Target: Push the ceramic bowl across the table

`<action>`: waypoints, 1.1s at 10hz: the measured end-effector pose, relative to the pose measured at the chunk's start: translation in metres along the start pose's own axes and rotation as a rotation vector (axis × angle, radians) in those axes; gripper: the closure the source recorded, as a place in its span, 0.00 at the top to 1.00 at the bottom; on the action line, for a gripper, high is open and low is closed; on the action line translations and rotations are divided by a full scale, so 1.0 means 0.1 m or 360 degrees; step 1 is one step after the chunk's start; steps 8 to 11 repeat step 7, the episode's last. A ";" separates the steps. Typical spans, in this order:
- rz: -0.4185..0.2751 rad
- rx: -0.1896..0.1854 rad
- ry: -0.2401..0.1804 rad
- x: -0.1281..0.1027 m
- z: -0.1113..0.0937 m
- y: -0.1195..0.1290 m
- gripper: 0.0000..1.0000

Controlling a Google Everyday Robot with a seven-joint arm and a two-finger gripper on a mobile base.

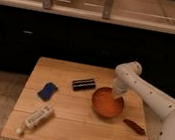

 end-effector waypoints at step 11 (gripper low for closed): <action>-0.0032 -0.0007 0.0003 0.01 0.01 0.00 0.03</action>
